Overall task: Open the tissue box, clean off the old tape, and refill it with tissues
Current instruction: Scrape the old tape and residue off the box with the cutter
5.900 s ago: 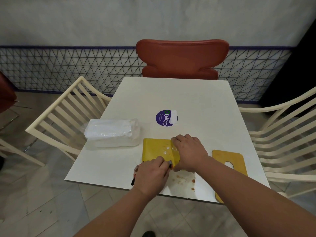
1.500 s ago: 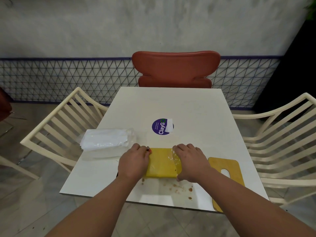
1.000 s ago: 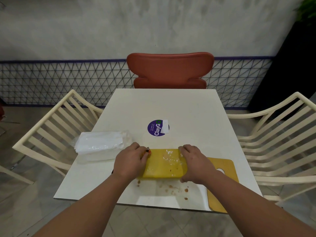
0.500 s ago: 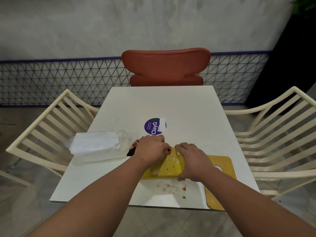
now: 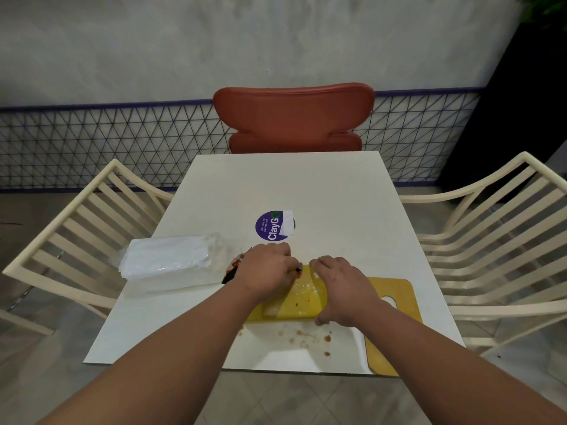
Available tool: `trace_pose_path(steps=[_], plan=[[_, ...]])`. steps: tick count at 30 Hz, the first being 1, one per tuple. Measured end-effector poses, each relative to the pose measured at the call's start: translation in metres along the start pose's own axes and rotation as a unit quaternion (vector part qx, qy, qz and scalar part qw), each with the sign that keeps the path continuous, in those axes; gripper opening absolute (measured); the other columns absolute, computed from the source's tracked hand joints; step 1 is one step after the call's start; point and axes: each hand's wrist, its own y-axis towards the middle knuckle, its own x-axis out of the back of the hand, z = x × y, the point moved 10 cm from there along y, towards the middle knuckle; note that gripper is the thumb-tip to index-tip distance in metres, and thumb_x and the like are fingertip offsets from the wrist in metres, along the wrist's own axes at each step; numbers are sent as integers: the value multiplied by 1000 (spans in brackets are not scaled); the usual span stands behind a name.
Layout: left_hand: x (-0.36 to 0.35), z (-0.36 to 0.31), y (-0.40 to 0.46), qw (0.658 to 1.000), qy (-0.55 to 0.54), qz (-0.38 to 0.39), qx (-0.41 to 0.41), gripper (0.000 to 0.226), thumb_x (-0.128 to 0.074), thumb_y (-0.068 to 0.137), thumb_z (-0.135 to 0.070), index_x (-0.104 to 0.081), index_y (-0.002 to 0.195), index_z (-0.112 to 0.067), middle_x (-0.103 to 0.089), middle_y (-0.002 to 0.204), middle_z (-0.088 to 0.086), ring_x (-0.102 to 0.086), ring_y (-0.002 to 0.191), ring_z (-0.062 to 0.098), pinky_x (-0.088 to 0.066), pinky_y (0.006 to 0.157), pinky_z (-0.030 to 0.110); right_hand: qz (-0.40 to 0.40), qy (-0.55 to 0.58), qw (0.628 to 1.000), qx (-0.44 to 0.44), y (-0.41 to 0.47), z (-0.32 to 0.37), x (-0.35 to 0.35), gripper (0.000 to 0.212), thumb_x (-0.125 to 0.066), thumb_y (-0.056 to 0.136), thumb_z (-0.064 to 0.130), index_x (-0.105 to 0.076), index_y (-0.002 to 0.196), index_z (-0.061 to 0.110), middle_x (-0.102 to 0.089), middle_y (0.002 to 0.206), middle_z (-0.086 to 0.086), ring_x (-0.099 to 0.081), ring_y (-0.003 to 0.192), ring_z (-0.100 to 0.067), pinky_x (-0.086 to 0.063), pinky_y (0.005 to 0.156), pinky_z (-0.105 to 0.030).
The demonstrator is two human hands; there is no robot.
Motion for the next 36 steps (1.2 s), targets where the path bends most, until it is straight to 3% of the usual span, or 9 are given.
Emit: trace_pose_path(steps=[5,13,19,23,29,33,36], plan=[[2,29,-18,999,-15,-7,32,30,-45,97,-37,-67,116,-32,-58,101,-4,-55,91,19,-39,71,30,4,1,1000,-2,0,0,0,114,-85,61,52,-22,151,24,-29,151,6,-31,135,-20,-38,106,-35],[-2,-6,-4,1000,-16,0,-9,31,-43,97,-40,-66,118,-33,-58,104,-4,-54,93,20,-43,76,33,-4,-3,1000,0,0,0,0,111,-85,59,52,-25,149,25,-32,148,6,-33,132,-19,-39,103,-35],[-1,31,-29,997,-49,-26,55,29,-48,96,-39,-67,115,-34,-58,101,-5,-55,94,19,-43,76,31,2,-1,1000,2,1,0,-1,113,-85,59,51,-24,150,24,-31,149,6,-34,131,-19,-39,102,-34],[-12,-9,-33,998,-54,12,-28,40,-39,91,-44,-67,117,-32,-59,104,-2,-57,93,22,-41,78,33,0,-7,1000,4,0,1,-1,112,-84,59,51,-24,150,24,-31,148,6,-34,131,-20,-40,102,-34],[-3,10,-34,998,-52,-38,7,31,-45,95,-41,-68,115,-34,-59,101,-5,-57,92,20,-39,73,29,-1,-7,1000,5,1,-1,-1,113,-85,59,52,-23,150,24,-32,147,6,-34,131,-20,-40,102,-35],[-3,-16,-42,995,-44,-30,-87,29,-50,86,-38,-75,100,-31,-60,81,-3,-59,73,21,-35,59,26,-1,-6,1000,5,1,0,-1,113,-85,60,51,-23,151,24,-32,148,6,-34,131,-20,-40,102,-35],[6,7,-33,997,-45,-68,-1,27,-50,93,-37,-72,107,-30,-61,92,-1,-60,83,24,-37,66,29,1,-8,1000,5,1,0,-1,113,-84,61,51,-22,151,24,-31,148,5,-34,131,-20,-40,103,-35]])
